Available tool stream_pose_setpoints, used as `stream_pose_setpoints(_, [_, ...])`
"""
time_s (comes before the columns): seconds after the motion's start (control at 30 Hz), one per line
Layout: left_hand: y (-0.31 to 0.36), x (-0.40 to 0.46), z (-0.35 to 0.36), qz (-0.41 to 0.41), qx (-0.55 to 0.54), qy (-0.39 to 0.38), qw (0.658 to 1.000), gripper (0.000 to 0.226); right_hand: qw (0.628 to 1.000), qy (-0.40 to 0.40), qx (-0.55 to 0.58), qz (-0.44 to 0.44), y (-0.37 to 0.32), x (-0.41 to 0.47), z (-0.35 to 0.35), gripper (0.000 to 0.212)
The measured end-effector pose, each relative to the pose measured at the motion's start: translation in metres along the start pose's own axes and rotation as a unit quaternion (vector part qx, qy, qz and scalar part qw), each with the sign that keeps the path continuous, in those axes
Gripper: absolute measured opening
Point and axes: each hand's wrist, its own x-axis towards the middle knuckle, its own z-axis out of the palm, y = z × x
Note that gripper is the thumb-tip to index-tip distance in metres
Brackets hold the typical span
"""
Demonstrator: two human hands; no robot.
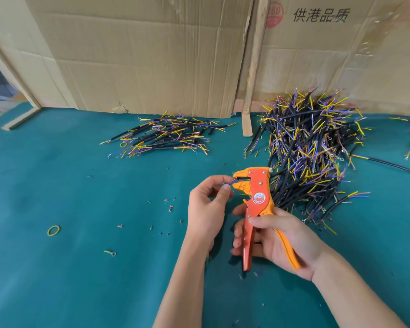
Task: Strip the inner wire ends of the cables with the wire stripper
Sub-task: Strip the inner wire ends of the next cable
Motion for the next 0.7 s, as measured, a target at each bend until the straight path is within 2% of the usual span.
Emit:
stream_pose_setpoints(0.1, [0.004,0.011,-0.005,-0.056,-0.015,0.016,0.998,0.021,1.000,0.008,-0.002,0.008,-0.006,0.006,0.003,0.061])
stream_pose_setpoints(0.23, [0.006,0.024,-0.016,-0.090,-0.034,0.043,0.994,0.016,0.999,0.005,0.036,-0.021,-0.011,0.019,0.009,0.045])
stream_pose_setpoints(0.43, [-0.003,0.015,-0.002,-0.017,-0.003,0.127,0.992,0.021,0.997,-0.031,0.067,-0.022,-0.009,0.029,-0.001,0.061])
stream_pose_setpoints(0.57, [-0.002,0.013,0.007,0.017,0.018,0.184,0.983,0.021,0.997,-0.055,0.061,-0.008,-0.009,0.031,-0.006,0.057])
stream_pose_setpoints(0.7, [-0.004,0.011,0.008,0.040,0.043,0.197,0.979,0.019,0.996,-0.062,0.070,-0.005,-0.010,0.031,-0.008,0.055])
